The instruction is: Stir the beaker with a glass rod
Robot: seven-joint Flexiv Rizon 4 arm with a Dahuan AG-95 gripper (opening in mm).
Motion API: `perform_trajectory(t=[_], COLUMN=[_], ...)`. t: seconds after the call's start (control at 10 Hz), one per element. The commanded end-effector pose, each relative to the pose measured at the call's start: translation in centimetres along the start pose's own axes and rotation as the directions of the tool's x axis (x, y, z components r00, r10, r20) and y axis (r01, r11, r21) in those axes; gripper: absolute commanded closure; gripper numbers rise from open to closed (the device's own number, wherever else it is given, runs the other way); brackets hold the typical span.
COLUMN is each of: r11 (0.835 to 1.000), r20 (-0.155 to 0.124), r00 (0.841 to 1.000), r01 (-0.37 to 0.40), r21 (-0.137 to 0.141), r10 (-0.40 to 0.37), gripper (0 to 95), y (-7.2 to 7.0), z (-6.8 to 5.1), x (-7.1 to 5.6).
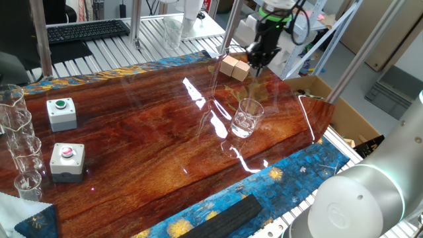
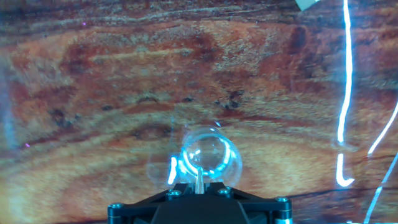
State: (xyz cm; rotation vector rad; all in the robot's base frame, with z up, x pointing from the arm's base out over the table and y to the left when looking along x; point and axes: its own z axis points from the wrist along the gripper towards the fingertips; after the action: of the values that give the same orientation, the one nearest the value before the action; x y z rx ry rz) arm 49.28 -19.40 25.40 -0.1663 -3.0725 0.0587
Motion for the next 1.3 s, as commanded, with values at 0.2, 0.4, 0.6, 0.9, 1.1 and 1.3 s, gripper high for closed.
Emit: perform_trajectory(t=[0.2, 0.4, 0.6, 0.9, 1.1, 1.3], r11=[1.000, 0.999, 0.996, 0.991, 0.985, 0.984], r20=[0.003, 0.003, 0.002, 0.018, 0.023, 0.012], r00=[1.000, 0.999, 0.996, 0.992, 0.987, 0.986], r01=[0.022, 0.052, 0.084, 0.126, 0.157, 0.167], r21=[0.012, 0.015, 0.022, 0.053, 0.069, 0.064], r10=[-0.022, -0.052, -0.084, -0.127, -0.159, -0.168], gripper=[95.0, 95.0, 95.0, 95.0, 95.0, 95.0], y=[0.0, -0.8, -1.5, -1.9, -2.5, -3.6], z=[0.0, -0.1, -0.4, -0.4, -0.2, -0.1], x=[-1.3, -2.4, -3.0, -2.8, -2.7, -2.0])
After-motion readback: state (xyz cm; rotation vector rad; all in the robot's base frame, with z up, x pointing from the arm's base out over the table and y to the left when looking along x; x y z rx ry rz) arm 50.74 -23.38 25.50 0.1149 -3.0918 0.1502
